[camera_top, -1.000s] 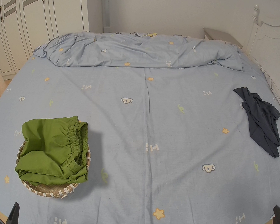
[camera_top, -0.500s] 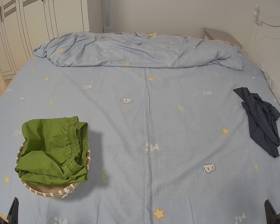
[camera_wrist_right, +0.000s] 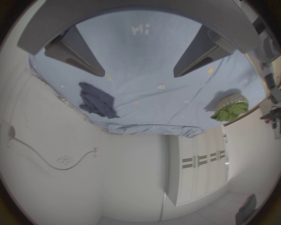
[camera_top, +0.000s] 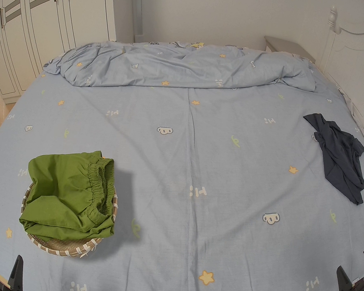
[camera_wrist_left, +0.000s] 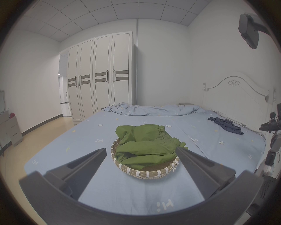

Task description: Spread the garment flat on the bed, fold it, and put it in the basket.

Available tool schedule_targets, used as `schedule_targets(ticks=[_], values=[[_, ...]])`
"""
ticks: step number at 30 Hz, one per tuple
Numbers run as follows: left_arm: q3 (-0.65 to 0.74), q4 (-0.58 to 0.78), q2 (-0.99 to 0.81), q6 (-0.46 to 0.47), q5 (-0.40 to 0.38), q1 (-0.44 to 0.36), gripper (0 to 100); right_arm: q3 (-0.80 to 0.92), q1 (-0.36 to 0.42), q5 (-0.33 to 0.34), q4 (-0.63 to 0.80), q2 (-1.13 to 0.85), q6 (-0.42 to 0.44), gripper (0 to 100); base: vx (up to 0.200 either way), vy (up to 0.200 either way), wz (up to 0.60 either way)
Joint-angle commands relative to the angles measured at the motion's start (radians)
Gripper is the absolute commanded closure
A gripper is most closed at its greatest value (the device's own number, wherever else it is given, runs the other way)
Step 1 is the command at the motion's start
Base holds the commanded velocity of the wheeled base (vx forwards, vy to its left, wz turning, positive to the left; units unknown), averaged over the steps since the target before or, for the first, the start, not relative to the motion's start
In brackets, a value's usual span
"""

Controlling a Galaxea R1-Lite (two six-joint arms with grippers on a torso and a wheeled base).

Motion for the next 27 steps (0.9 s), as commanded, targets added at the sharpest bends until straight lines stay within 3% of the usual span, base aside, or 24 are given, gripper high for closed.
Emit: schedule_targets(ticks=[1,6,13,17,27], values=[[0.017,-0.001,-0.013,0.0,0.001,0.0,0,-0.002,-0.002,0.036,0.043,-0.013,-0.024,0,0.0,0.0,0.0],[0.017,-0.001,-0.013,0.0,0.002,0.0,0,0.004,-0.002,-0.05,0.016,-0.013,0.037,0,0.0,0.0,0.0],[0.017,-0.001,-0.013,-0.002,0.002,0.0,0,0.005,0.0,-0.052,0.013,-0.013,0.052,0,0.0,0.0,0.0],[0.017,-0.001,-0.013,-0.002,0.002,0.0,0,0.018,0.002,-0.041,0.013,-0.013,0.121,0,0.0,0.0,0.0],[0.017,-0.001,-0.013,-0.002,0.001,0.0,0,0.018,0.0,-0.046,0.013,-0.013,0.115,0,0.0,0.0,0.0]])
